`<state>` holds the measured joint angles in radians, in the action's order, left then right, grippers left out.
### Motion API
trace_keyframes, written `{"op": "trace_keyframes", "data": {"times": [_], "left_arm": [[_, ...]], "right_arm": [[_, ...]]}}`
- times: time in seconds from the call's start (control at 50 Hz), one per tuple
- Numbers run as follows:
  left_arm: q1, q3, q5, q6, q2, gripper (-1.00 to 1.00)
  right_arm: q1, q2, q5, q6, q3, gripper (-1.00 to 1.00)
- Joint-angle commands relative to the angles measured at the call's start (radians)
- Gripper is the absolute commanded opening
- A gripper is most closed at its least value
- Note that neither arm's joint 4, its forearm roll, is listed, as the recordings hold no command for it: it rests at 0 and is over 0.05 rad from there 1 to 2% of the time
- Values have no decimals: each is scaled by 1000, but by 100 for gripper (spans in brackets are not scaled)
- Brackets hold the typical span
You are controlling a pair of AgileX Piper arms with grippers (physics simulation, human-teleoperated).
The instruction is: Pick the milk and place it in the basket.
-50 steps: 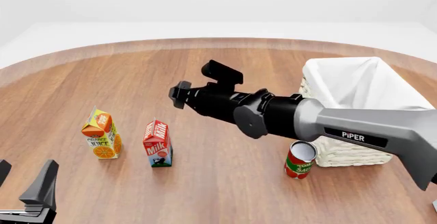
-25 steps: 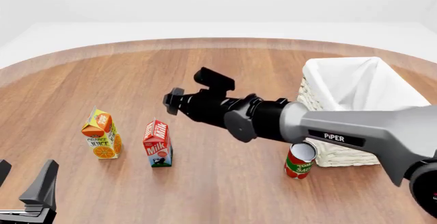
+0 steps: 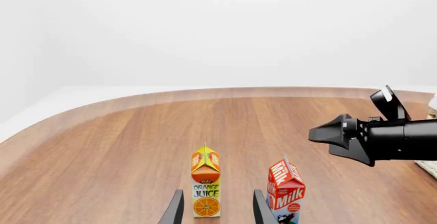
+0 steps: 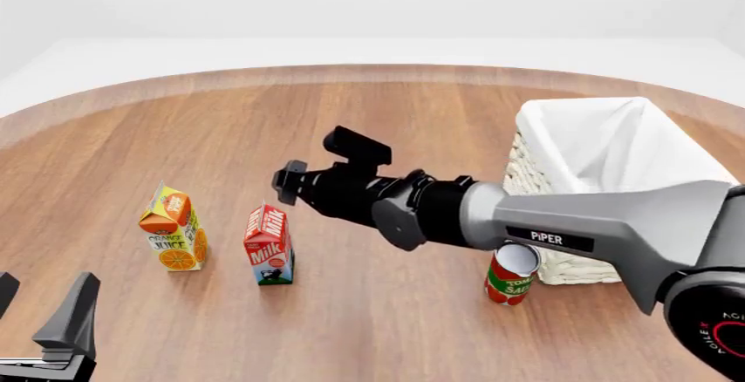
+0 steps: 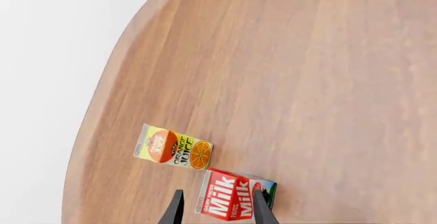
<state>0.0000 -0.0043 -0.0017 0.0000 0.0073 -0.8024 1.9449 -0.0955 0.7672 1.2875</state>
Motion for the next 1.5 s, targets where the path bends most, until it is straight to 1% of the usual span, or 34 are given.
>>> {"op": "trace_keyframes", "data": {"times": [0.02, 0.36, 0.76, 1.26, 1.38, 1.5], "left_arm": [[0, 0, 0, 0, 0, 100], [0, 0, 0, 0, 0, 100], [0, 0, 0, 0, 0, 100], [0, 0, 0, 0, 0, 100], [0, 0, 0, 0, 0, 100], [0, 0, 0, 0, 0, 100]], "right_arm": [[-6, 29, -9, 15, 3, 100], [-28, 71, -3, 29, 38, 100], [-33, 110, -3, 33, 68, 100], [-61, 160, -40, 75, 60, 100], [-72, 178, -59, 95, 51, 100], [-71, 192, -64, 99, 58, 100]]}}
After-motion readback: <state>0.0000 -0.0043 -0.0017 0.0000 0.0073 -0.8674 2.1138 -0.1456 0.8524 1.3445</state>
